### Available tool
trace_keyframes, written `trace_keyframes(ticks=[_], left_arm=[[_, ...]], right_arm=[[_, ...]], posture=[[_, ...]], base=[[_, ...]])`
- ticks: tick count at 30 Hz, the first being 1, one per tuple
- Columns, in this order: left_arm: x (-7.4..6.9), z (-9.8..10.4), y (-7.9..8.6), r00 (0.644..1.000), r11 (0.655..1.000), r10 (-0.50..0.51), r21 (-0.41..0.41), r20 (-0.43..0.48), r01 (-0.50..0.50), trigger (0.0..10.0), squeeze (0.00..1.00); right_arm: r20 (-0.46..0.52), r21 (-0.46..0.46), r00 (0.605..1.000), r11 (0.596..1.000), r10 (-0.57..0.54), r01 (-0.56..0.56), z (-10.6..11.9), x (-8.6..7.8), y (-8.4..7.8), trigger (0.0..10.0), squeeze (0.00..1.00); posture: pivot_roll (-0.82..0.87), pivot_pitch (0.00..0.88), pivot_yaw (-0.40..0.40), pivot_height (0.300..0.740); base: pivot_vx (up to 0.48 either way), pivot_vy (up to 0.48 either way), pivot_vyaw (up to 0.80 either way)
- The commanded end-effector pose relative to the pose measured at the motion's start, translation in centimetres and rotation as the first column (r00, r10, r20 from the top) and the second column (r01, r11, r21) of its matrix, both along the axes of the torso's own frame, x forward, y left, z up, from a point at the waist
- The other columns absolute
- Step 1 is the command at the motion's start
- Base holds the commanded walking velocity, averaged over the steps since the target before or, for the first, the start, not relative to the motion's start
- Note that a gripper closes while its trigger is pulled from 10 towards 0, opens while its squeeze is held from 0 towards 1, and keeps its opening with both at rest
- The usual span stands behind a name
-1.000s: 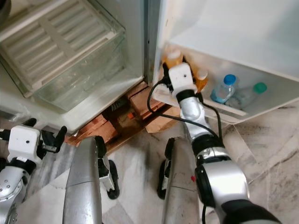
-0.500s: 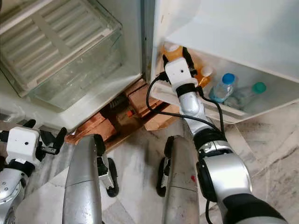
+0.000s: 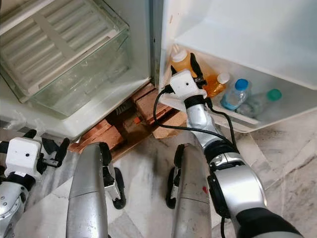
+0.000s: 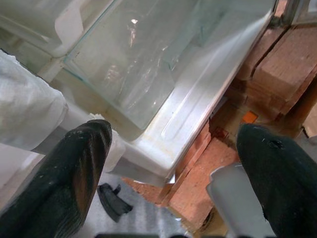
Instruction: Restocking fridge
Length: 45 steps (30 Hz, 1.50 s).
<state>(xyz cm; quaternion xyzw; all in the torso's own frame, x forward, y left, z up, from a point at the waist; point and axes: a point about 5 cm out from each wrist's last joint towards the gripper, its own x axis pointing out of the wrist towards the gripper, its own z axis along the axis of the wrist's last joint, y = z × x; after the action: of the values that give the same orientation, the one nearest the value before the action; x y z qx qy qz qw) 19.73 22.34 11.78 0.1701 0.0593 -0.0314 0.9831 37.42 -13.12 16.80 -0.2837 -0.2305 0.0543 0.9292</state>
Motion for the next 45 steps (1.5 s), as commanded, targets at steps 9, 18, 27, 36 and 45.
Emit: trace_keyframes(ticks=[9, 18, 27, 36, 45], left_arm=[[-2.1, 0.2, 0.8, 0.999, 0.998, 0.044, 0.043, -0.028, -0.043, 10.0, 0.00], [-3.2, 0.7, 0.3, 0.998, 0.999, 0.046, 0.025, -0.042, -0.045, 10.0, 0.00], [-2.6, 0.4, 0.1, 0.998, 0.999, 0.045, 0.020, -0.048, -0.044, 10.0, 0.00], [-2.1, 0.2, 0.2, 0.998, 0.999, 0.048, 0.022, -0.044, -0.047, 10.0, 0.00], [-1.7, 0.0, 0.2, 0.998, 0.999, 0.043, 0.024, -0.042, -0.042, 10.0, 0.00]], right_arm=[[0.022, -0.032, 0.996, 0.996, 0.086, -0.085, -0.2, -0.4, 3.5, 10.0, 0.00], [-0.187, 0.160, 0.982, 0.987, 0.036, -0.006, -2.1, 0.0, 3.5, 10.0, 0.00], [-0.325, 0.253, 0.946, 0.963, -0.005, 0.092, -3.5, 0.3, 1.9, 10.0, 0.00], [-0.395, 0.356, 0.918, 0.921, -0.003, 0.157, -4.1, 0.4, 0.9, 10.0, 1.00], [-0.361, 0.451, 0.932, 0.882, 0.042, 0.135, -3.3, 0.6, 1.2, 10.0, 1.00]], posture=[[0.27, 0.533, -0.014, 0.558], [0.27, 0.559, -0.031, 0.558], [0.26, 0.539, -0.035, 0.558], [0.25, 0.525, -0.032, 0.558], [0.25, 0.510, -0.024, 0.558]], base=[[0.000, 0.000, 0.00], [0.000, 0.000, 0.00], [0.000, 0.000, 0.00], [0.000, 0.000, 0.00], [0.000, 0.000, 0.00]])
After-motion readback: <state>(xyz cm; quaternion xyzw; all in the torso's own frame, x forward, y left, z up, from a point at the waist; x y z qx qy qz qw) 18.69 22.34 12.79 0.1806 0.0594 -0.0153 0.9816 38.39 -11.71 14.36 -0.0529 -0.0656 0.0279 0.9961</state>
